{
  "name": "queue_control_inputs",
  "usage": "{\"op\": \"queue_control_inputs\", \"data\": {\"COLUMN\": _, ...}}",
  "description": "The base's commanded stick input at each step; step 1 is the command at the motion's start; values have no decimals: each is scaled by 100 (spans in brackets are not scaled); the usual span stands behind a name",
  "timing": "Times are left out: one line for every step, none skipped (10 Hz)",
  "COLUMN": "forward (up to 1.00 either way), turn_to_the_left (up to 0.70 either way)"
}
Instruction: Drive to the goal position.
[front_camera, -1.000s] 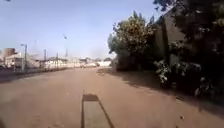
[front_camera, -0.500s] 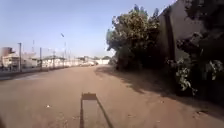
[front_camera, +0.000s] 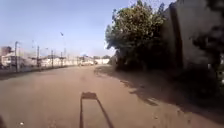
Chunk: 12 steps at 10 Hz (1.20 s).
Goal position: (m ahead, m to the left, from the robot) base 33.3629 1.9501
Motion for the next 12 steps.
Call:
{"op": "queue_control_inputs", "data": {"forward": 100, "turn_to_the_left": 0}}
{"op": "queue_control_inputs", "data": {"forward": 100, "turn_to_the_left": 0}}
{"op": "queue_control_inputs", "data": {"forward": 100, "turn_to_the_left": 0}}
{"op": "queue_control_inputs", "data": {"forward": 100, "turn_to_the_left": 0}}
{"op": "queue_control_inputs", "data": {"forward": 100, "turn_to_the_left": 0}}
{"op": "queue_control_inputs", "data": {"forward": 100, "turn_to_the_left": 0}}
{"op": "queue_control_inputs", "data": {"forward": 100, "turn_to_the_left": 0}}
{"op": "queue_control_inputs", "data": {"forward": 100, "turn_to_the_left": 0}}
{"op": "queue_control_inputs", "data": {"forward": 100, "turn_to_the_left": 0}}
{"op": "queue_control_inputs", "data": {"forward": 100, "turn_to_the_left": 0}}
{"op": "queue_control_inputs", "data": {"forward": 100, "turn_to_the_left": 0}}
{"op": "queue_control_inputs", "data": {"forward": 100, "turn_to_the_left": 0}}
